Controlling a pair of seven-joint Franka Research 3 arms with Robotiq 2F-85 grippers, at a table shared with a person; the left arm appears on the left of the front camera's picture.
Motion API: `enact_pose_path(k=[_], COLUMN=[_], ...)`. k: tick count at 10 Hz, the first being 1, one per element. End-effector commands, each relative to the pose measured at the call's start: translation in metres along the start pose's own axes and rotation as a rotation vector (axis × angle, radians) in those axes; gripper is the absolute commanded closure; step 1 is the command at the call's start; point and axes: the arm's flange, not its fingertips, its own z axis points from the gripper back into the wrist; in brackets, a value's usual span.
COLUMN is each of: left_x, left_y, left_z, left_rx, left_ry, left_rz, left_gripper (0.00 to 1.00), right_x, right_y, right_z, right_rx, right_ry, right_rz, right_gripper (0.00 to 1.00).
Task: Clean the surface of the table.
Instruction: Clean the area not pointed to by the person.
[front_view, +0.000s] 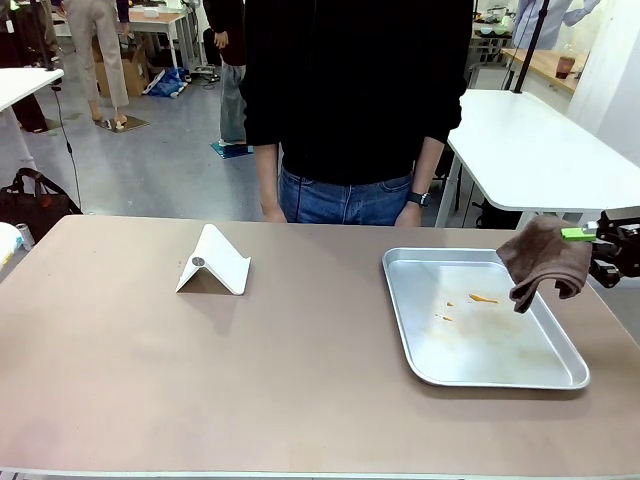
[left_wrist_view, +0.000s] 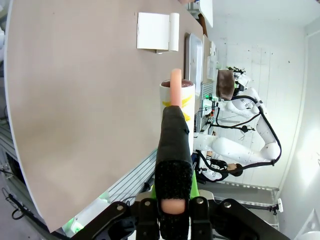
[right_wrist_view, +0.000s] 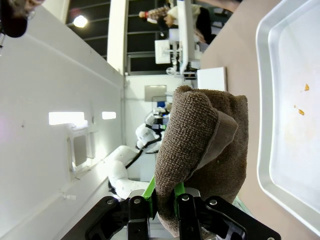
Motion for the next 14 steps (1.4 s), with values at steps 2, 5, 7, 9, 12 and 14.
enact_pose_path(k=[2,5,7,9,12,14], left_x=[-0.002,-0.002,-0.002,-0.002,-0.002,-0.002], left_y=[-0.005,-0.005,-0.005,-0.005,-0.005,-0.005], left_z=[0.0,0.0,0.0,0.0,0.0,0.0], left_rx=[-0.002,-0.002,-0.002,-0.002,-0.002,-0.002], left_ry=[-0.006,-0.006,-0.006,-0.006,-0.006,-0.006], left_rz=[-0.001,-0.001,-0.001,-0.001,-0.001,-0.001], left_gripper=[0.78,0.78,0.78,0.78,0.78,0.78], right_x=[0.005,0.035,0.057,0.082,0.114,0.126], right_y=[0.036,0.053,0.058,0.049,0.032,0.01], right_z=[-0.026,-0.051,-0.064,-0.075,-0.087,-0.097], right_rx=[-0.332,-0.726,-0.944,-1.165,-1.197,-1.243], right_ry=[0.14,0.163,0.077,0.06,-0.014,-0.009], right_rz=[0.172,0.284,0.374,0.364,0.373,0.351], right_gripper=[0.88,0.88,0.88,0.88,0.88,0.88])
